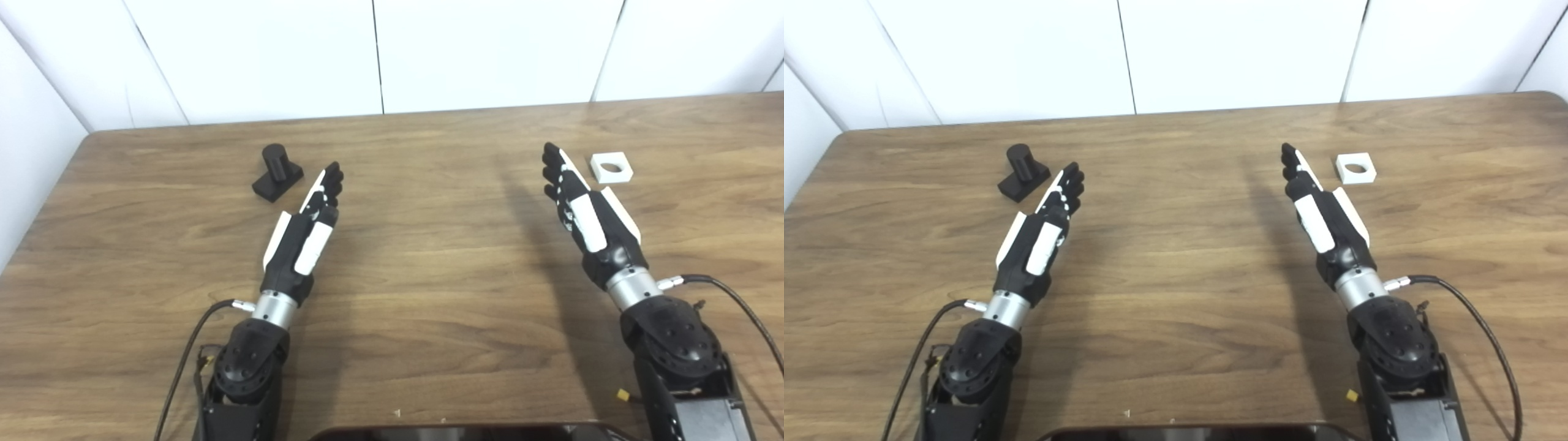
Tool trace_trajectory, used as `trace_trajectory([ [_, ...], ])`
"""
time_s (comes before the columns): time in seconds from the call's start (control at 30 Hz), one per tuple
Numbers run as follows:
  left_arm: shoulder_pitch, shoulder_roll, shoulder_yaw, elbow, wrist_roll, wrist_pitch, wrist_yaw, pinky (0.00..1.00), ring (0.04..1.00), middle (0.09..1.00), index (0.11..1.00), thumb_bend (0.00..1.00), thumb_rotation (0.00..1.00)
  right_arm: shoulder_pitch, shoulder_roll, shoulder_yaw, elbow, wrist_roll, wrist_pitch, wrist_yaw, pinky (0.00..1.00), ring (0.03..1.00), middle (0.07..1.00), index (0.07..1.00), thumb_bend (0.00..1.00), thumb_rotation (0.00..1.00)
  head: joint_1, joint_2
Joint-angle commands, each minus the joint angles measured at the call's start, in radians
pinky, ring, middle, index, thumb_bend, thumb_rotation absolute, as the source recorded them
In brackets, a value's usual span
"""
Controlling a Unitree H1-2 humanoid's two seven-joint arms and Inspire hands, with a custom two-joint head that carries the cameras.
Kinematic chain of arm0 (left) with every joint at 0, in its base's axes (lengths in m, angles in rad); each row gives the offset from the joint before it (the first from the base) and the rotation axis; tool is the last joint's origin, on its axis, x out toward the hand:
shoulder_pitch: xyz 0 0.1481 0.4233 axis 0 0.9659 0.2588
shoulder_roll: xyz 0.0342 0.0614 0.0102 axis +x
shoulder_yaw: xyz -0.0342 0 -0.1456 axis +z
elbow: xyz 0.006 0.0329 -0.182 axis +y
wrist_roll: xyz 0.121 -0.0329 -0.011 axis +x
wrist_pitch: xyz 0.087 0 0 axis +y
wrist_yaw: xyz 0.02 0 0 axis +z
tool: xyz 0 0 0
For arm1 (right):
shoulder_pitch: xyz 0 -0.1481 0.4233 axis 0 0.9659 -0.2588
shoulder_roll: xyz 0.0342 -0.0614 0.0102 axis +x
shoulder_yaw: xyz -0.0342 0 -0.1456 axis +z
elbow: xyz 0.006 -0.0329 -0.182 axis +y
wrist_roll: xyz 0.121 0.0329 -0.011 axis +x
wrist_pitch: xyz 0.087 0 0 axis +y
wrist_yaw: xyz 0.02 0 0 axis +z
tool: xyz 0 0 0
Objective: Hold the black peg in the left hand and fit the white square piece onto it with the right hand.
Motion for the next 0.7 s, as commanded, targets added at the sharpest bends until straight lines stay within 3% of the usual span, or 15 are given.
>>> trace_trajectory([
  [0.0, -0.042, -0.01, -0.007, -0.007, 0.004, -0.03, 0.01, 1.0, 1.0, 1.0, 1.0, 0.97, 0.88, -0.02, -0.014, -0.014, -0.024, 0.022, -0.045, 0.01, 1.0, 1.0, 1.0, 1.0, 0.89, 1.0, 0.009, -0.003],
  [0.23, -0.041, -0.006, -0.021, -0.01, 0.036, -0.041, 0.013, 1.0, 1.0, 1.0, 1.0, 0.9, 0.89, -0.017, -0.037, -0.024, 0.0, 0.046, -0.082, 0.037, 1.0, 1.0, 1.0, 1.0, 0.86, 1.0, 0.018, -0.012],
  [0.33, -0.045, 0.003, -0.025, -0.018, 0.063, -0.039, 0.018, 1.0, 1.0, 1.0, 1.0, 0.92, 0.9, -0.018, -0.035, -0.025, -0.001, 0.05, -0.081, 0.037, 1.0, 1.0, 1.0, 1.0, 0.85, 1.0, 0.017, -0.012],
  [0.5, -0.067, 0.072, -0.052, -0.022, 0.155, -0.081, 0.0, 1.0, 1.0, 1.0, 1.0, 0.87, 0.96, -0.019, -0.036, -0.028, -0.007, 0.053, -0.074, 0.036, 1.0, 1.0, 1.0, 1.0, 0.85, 1.0, 0.021, -0.013],
  [0.67, -0.086, 0.133, -0.065, -0.064, 0.275, -0.049, 0.016, 1.0, 1.0, 1.0, 1.0, 0.9, 0.96, -0.023, -0.036, -0.031, -0.005, 0.066, -0.075, 0.04, 1.0, 1.0, 1.0, 1.0, 0.84, 1.0, 0.022, -0.013],
])
